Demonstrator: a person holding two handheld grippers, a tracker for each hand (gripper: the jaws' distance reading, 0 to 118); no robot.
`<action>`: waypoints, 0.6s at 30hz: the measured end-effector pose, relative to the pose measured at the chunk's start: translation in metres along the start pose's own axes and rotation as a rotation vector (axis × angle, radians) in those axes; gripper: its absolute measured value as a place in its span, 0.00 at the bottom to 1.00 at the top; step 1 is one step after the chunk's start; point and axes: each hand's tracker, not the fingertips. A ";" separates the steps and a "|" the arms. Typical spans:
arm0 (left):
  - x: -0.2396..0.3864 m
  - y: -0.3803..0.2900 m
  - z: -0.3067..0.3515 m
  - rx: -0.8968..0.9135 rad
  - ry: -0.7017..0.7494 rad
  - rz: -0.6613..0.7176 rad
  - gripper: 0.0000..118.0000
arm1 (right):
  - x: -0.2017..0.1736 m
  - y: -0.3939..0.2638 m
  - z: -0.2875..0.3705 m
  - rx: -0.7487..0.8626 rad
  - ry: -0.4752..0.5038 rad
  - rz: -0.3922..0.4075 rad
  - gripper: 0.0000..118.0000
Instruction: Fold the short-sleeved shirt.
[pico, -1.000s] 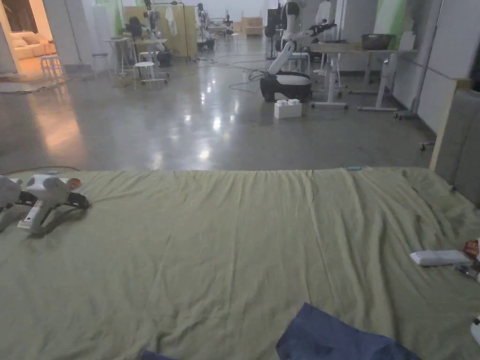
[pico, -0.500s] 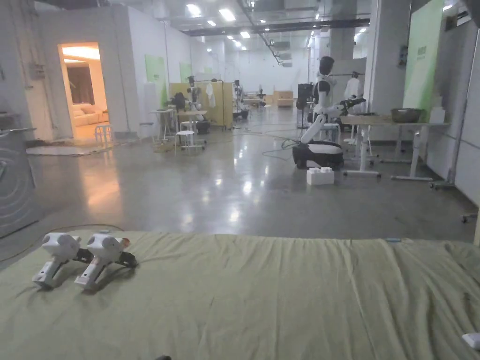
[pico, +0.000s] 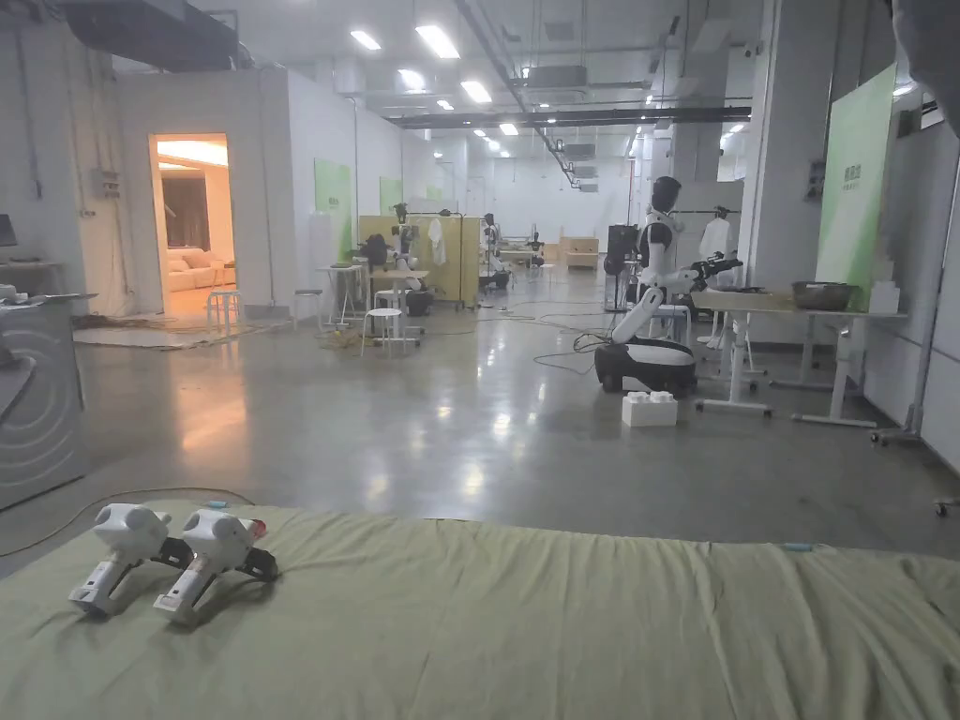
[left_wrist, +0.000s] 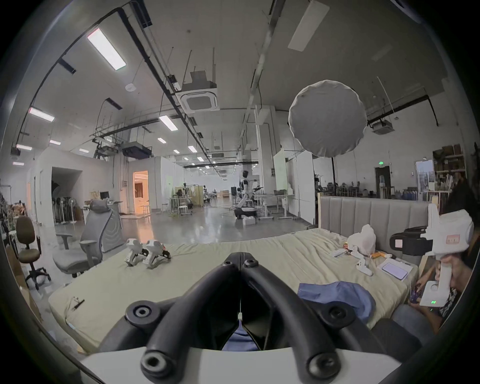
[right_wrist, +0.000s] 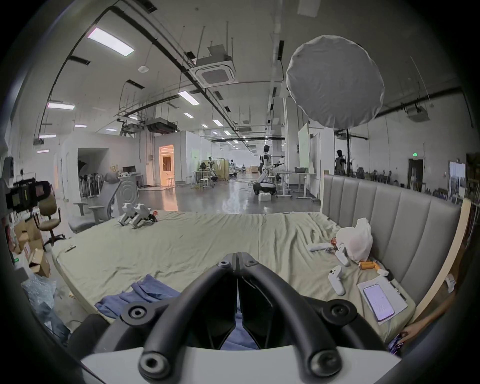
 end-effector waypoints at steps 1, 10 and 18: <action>-0.001 0.000 0.000 -0.002 0.004 0.014 0.00 | 0.000 0.000 0.000 -0.002 0.000 -0.002 0.00; -0.007 -0.007 -0.013 -0.058 0.010 0.041 0.00 | 0.004 -0.005 -0.004 -0.015 0.024 -0.053 0.00; -0.036 -0.063 -0.120 -0.400 -0.042 0.197 0.24 | 0.016 -0.032 -0.015 -0.104 0.014 -0.106 0.00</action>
